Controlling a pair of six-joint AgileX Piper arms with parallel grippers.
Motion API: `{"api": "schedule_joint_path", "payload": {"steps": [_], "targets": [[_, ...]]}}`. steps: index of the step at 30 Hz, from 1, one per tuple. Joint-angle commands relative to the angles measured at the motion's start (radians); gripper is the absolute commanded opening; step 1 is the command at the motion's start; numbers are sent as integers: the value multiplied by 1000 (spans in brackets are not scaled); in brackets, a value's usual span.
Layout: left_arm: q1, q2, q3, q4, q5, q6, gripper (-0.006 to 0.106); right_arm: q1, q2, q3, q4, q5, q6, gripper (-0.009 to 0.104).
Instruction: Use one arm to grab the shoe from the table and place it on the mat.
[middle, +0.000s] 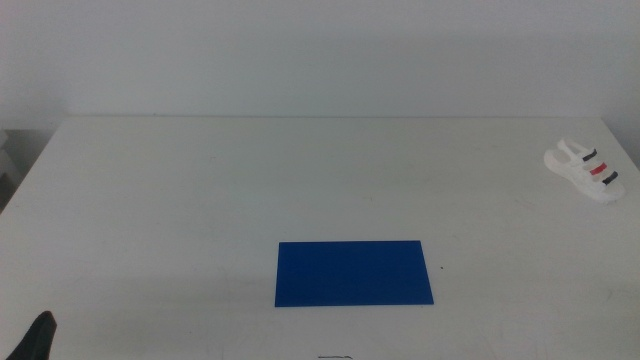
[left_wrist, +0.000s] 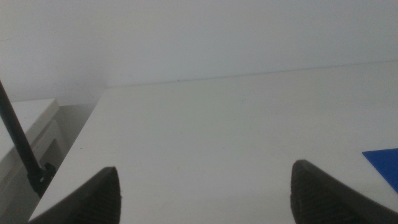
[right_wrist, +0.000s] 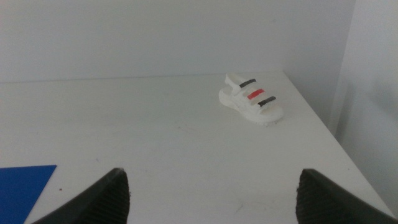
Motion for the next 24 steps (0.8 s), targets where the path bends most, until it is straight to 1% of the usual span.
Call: {"api": "schedule_joint_path", "payload": {"steps": [1, 3, 5, 8, 13, 19, 21, 24], "targets": [[-4, -19, -3, -9, -83, -15, 94, -7, -22, -18, -17, -93, -11, 94], [-4, -19, -3, -9, -83, -15, 94, -7, -21, -19, -17, -128, -2, 94], [-4, -19, -3, -9, -83, -15, 94, -7, -8, -29, 7, -152, 28, 94], [-4, -19, -3, -9, -83, -15, 94, -7, 58, -84, 22, -141, 56, 94], [-4, -19, -3, -9, -83, -15, 94, -7, 307, -284, 19, -41, 50, 94], [-4, -19, -3, -9, -83, -15, 94, -7, 659, -625, 18, 237, 16, 94], [-4, -19, -3, -9, -83, -15, 94, -7, 737, -705, 11, 260, 17, 94], [-4, -19, -3, -9, -83, -15, 94, -7, 838, -769, 12, 259, 18, 94]]}}
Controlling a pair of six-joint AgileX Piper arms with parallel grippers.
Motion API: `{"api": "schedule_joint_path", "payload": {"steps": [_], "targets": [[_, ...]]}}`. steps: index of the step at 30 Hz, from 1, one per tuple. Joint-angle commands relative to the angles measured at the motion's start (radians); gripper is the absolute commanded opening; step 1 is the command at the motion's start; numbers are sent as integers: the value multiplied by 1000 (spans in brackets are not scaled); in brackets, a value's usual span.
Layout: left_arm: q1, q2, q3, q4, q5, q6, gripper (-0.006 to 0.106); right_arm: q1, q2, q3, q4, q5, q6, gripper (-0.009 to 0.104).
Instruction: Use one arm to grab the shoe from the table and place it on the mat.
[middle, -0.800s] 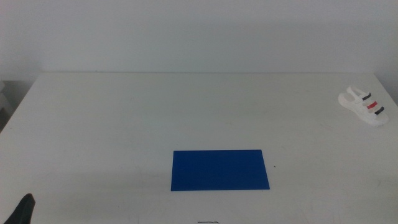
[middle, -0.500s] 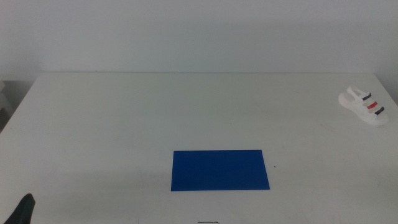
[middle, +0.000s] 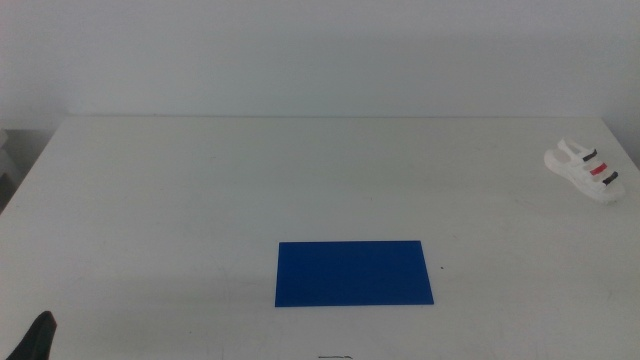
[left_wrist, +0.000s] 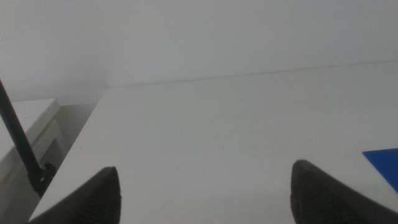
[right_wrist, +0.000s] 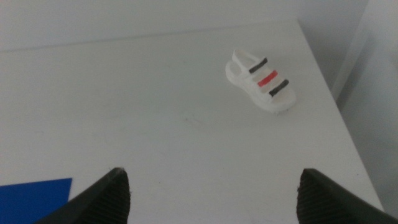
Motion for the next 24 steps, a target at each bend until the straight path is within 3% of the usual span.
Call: {"api": "schedule_joint_path", "payload": {"steps": [1, 9, 11, 17, 24], "targets": [[-4, -19, -3, -9, -83, -15, 94, -7, 68, -68, -7, -37, -14, 94], [-4, -19, -3, -9, -83, -15, 94, -7, 229, -95, 128, 50, 16, 93], [-4, -19, -3, -9, -83, -15, 94, -7, 298, -131, 130, 101, 3, 92], [-4, -19, -3, -9, -83, -15, 94, -7, 529, -379, 52, 200, -44, 89], [-4, -19, -3, -9, -83, -15, 94, -7, 818, -754, -113, 364, -88, 89]]}}
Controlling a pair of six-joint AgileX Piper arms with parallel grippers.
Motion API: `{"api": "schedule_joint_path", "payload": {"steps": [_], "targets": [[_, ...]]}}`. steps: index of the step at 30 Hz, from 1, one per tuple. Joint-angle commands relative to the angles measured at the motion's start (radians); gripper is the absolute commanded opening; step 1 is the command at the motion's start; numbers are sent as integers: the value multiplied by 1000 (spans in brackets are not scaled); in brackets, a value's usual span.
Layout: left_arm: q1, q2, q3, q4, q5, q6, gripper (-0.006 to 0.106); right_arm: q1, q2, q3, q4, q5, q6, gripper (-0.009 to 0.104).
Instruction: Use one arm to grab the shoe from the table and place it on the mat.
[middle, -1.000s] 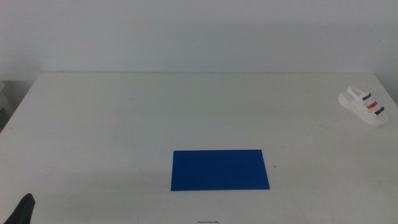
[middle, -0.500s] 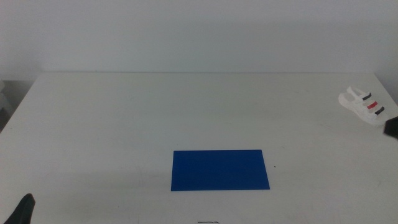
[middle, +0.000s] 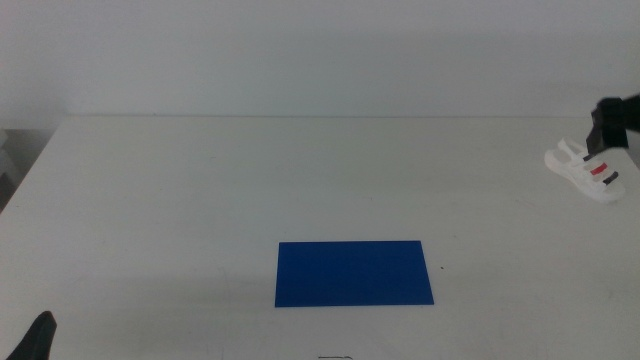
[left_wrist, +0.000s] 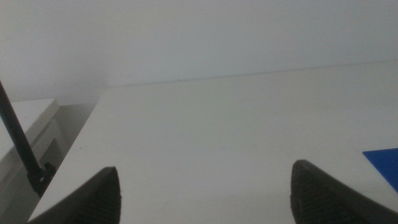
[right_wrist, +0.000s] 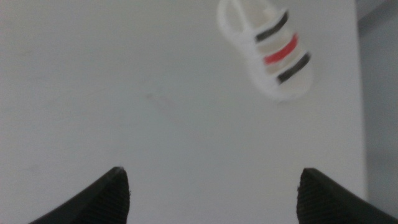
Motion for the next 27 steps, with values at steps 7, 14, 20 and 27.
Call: {"api": "schedule_joint_path", "payload": {"steps": [7, 14, 20, 27], "targets": [[-4, -19, -3, -9, -83, -15, 94, -7, 251, -402, -141, 144, -175, 89], [-4, -19, -3, -9, -83, -15, 94, -37, 454, -621, -112, 190, -408, 87], [-4, -19, -3, -9, -83, -15, 94, -121, 574, -741, -1, 214, -481, 79], [-4, -19, -3, -9, -83, -15, 94, -153, 665, -765, 90, 190, -589, 69]]}}
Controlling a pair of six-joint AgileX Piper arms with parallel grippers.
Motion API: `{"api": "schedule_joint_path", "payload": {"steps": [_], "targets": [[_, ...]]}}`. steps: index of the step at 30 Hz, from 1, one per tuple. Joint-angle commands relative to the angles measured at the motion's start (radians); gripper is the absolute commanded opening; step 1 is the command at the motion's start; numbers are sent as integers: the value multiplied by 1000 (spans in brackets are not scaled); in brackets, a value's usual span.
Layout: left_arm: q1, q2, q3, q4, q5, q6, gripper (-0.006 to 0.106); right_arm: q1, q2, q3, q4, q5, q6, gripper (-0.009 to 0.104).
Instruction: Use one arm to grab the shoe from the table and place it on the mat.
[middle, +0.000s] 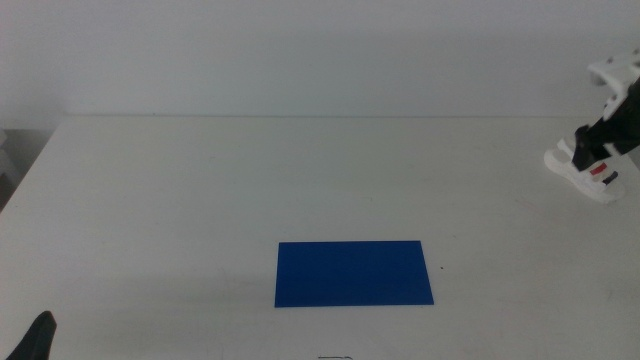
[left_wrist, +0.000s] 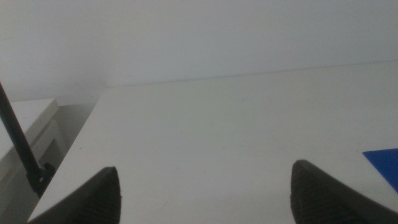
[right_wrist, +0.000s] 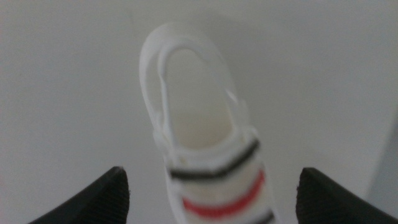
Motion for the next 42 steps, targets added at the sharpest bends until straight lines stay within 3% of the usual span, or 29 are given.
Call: {"api": "schedule_joint_path", "payload": {"steps": [1, 6, 9, 11, 14, 21, 32, 42], "targets": [[-4, -19, -3, -9, -83, -15, 94, -5, -43, -34, 11, -53, -38, 69], [-4, -19, -3, -9, -83, -15, 94, -7, 3, -34, 5, -119, -45, 68], [-4, -19, -3, -9, -83, -15, 94, -7, 21, -34, 5, -123, -51, 60], [-4, -19, -3, -9, -83, -15, 94, -7, 19, -34, -2, -112, -39, 41], [-4, -19, -3, -9, -83, -15, 94, -5, -11, -37, -7, -64, 10, -2], [-4, -19, -3, -9, -83, -15, 94, 95, -133, -28, 10, 71, 146, -1], [-4, -19, -3, -9, -83, -15, 94, 555, -268, 104, -130, 72, 400, -1], [-4, -19, -3, -9, -83, -15, 94, 832, -247, 104, -134, 68, 547, -1]]}}
